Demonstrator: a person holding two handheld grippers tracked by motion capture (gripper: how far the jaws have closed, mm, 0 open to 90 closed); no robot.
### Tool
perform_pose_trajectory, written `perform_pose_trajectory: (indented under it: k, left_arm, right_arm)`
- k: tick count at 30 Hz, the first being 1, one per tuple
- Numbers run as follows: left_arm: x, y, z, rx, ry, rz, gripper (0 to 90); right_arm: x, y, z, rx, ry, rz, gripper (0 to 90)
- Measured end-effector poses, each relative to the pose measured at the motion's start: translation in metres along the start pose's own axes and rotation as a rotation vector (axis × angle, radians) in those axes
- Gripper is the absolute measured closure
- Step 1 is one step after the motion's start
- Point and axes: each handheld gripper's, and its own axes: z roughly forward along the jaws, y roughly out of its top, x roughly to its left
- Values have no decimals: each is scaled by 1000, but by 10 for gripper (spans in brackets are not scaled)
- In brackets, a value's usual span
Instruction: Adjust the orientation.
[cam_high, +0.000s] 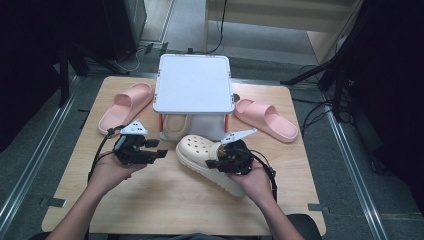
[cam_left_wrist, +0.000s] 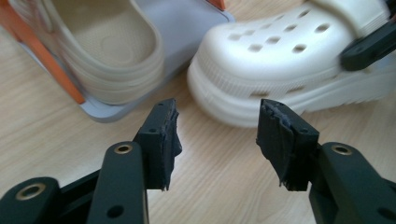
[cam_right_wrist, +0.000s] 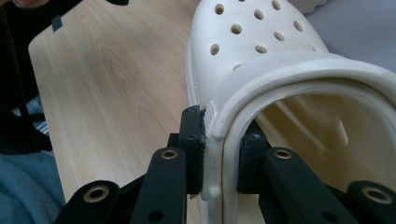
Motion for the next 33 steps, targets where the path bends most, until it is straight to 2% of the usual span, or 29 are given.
perform_pose_trajectory:
  k: [4, 7, 13, 17, 21, 26, 29, 33]
  left_arm:
    - [-1, -2, 5, 14, -23, -12, 537]
    - [-2, -2, 10, 48, -47, -45, 561]
    - [-7, 0, 17, 66, -67, -28, 643]
    - [-10, 3, 20, 79, -83, -12, 649]
    - [-13, 6, 25, 85, -87, 11, 648]
    - [-13, 10, 29, 94, -91, 26, 645]
    - [-15, 12, 30, 82, -80, 41, 665]
    - [-16, 13, 33, 79, -75, 34, 757]
  right_arm:
    - [2, -2, 13, 46, 20, -9, 777]
    - [5, -4, 15, 46, 14, -17, 776]
    - [3, -10, 16, 34, 26, -5, 769]
    - [7, -12, 16, 26, 45, -19, 707]
    - [9, -13, 9, -1, 41, -22, 664]
    - [4, -16, -8, -47, 54, 3, 626]
    - [-2, -18, -20, -75, 44, 21, 634]
    - [-7, -21, -32, -97, 5, 18, 692]
